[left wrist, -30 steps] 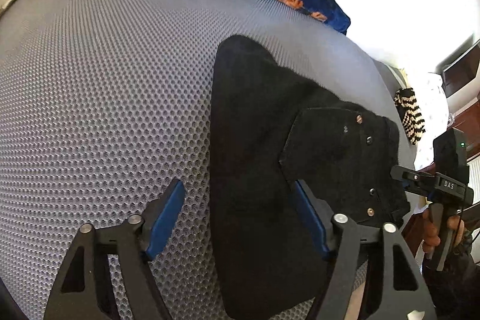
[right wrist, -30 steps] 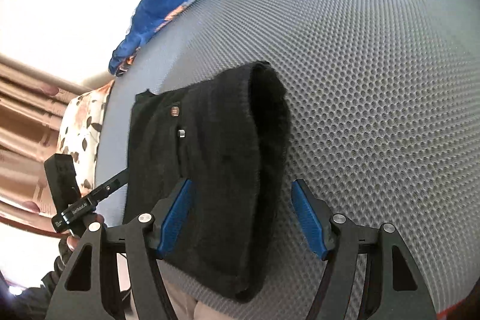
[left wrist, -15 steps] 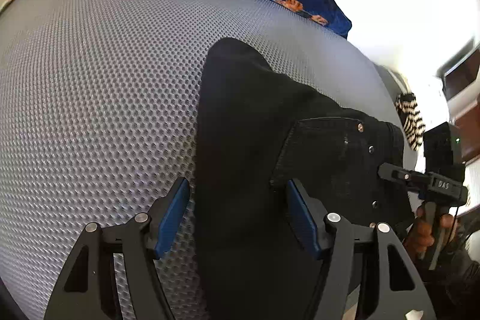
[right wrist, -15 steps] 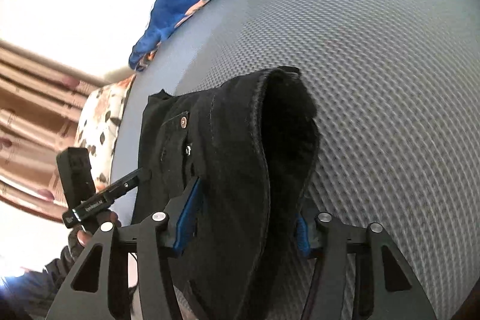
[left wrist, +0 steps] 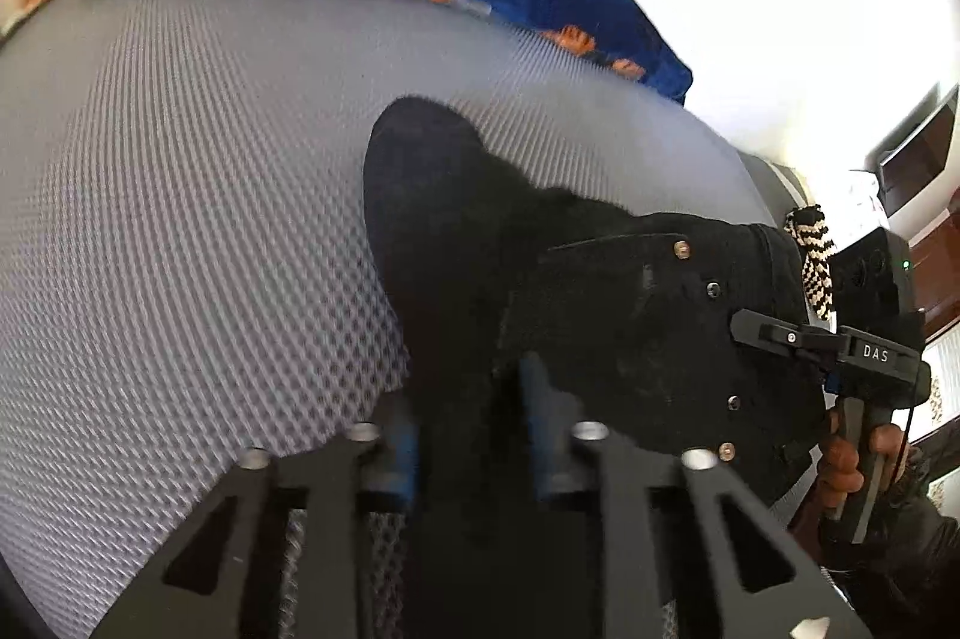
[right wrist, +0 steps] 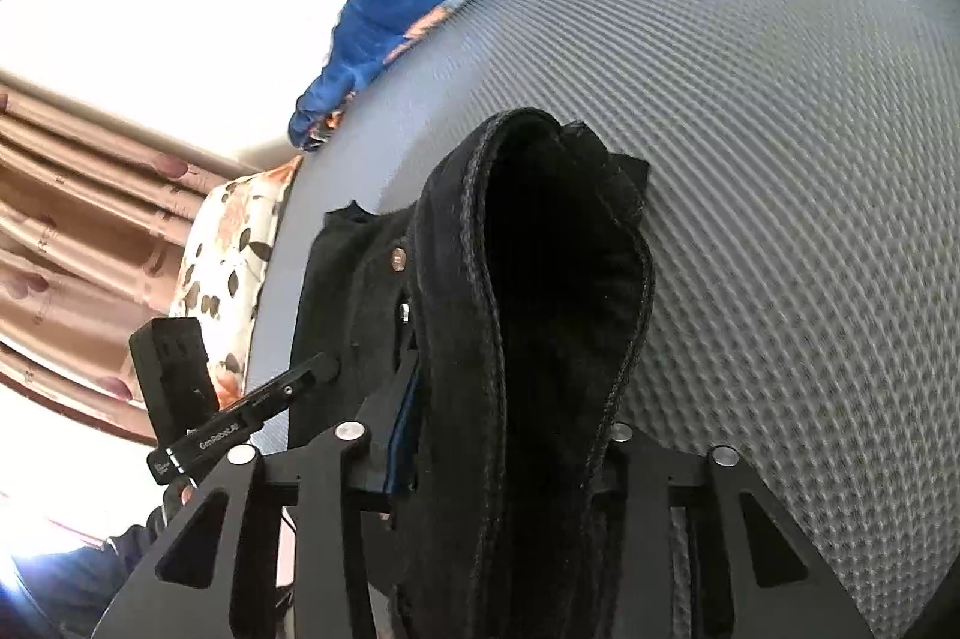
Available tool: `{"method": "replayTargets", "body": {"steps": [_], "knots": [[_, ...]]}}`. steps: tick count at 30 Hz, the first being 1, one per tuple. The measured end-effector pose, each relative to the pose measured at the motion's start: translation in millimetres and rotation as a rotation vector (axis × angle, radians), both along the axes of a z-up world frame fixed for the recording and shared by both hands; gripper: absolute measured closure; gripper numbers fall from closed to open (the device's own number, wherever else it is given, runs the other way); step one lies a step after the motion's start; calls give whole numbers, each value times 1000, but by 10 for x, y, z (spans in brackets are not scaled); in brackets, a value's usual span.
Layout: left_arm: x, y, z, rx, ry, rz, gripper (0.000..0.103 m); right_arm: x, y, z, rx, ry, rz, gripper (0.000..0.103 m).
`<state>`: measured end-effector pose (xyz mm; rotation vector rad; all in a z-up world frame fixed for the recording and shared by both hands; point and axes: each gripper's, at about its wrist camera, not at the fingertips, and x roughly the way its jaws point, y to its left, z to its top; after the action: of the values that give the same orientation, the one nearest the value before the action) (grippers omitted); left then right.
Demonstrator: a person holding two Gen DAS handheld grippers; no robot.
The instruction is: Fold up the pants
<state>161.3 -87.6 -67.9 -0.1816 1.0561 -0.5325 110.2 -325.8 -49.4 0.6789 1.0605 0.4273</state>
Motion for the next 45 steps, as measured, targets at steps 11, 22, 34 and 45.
{"method": "replayTargets", "body": {"steps": [11, 22, 34, 45], "knots": [[626, 122, 293, 20, -86, 32, 90, 563, 261, 364, -15, -97, 32, 69], [1248, 135, 114, 87, -80, 70, 83, 1275, 211, 322, -101, -87, 17, 68], [990, 229, -40, 264, -142, 135, 33, 1078, 340, 164, -399, -76, -23, 45], [343, 213, 198, 384, -174, 163, 32, 340, 487, 451, -621, -156, -56, 44]]}}
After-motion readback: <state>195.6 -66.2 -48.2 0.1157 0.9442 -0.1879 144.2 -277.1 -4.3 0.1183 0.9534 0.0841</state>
